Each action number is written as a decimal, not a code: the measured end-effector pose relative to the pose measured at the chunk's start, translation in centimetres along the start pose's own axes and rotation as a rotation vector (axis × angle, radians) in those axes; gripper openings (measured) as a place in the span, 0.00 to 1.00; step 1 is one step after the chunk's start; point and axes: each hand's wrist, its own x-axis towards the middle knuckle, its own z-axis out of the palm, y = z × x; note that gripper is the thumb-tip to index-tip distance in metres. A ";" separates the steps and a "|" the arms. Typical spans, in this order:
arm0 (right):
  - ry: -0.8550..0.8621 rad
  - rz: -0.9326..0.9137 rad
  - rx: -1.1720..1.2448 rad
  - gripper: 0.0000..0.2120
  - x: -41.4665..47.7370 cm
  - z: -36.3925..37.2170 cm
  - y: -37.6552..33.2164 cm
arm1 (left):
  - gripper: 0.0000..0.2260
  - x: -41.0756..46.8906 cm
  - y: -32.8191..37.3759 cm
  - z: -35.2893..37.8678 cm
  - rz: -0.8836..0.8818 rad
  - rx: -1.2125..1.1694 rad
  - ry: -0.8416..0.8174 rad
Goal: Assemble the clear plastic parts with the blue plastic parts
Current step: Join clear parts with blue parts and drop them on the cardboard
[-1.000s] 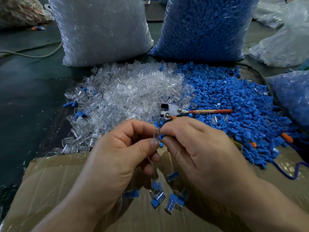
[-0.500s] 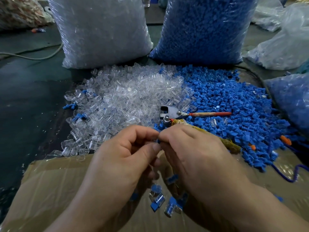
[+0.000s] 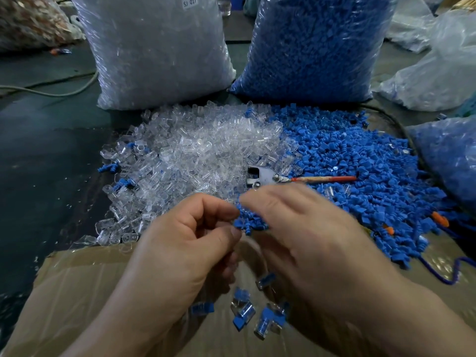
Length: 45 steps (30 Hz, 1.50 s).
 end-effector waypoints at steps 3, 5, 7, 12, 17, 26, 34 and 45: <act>-0.058 0.251 -0.221 0.32 0.5 -0.9 2.4 | 0.11 0.2 -0.4 -0.4 0.058 0.095 0.065; -0.200 0.350 -0.315 0.36 0.6 -1.1 3.9 | 0.12 0.3 -0.3 -0.6 0.062 0.100 0.061; -0.274 0.362 -0.363 0.36 0.6 -0.8 4.8 | 0.11 0.3 -0.2 -0.6 0.050 0.056 0.046; -0.257 0.351 -0.389 0.35 1.3 -0.8 5.5 | 0.06 0.5 -0.2 -0.5 0.050 -0.025 0.045; -0.182 0.350 -0.376 0.28 1.7 -0.9 5.5 | 0.06 0.5 -0.2 -0.6 0.050 -0.019 0.052; 0.096 0.106 -0.074 0.22 0.0 -3.0 3.0 | 0.08 0.3 -0.4 -1.1 0.124 0.154 0.071; -0.094 0.012 -0.112 0.27 -0.5 -2.9 2.2 | 0.07 0.3 -0.3 -1.3 0.164 0.148 0.069; -0.122 -0.016 -0.191 0.30 -0.3 -2.5 2.2 | 0.09 0.1 -0.3 -1.0 0.240 0.192 0.088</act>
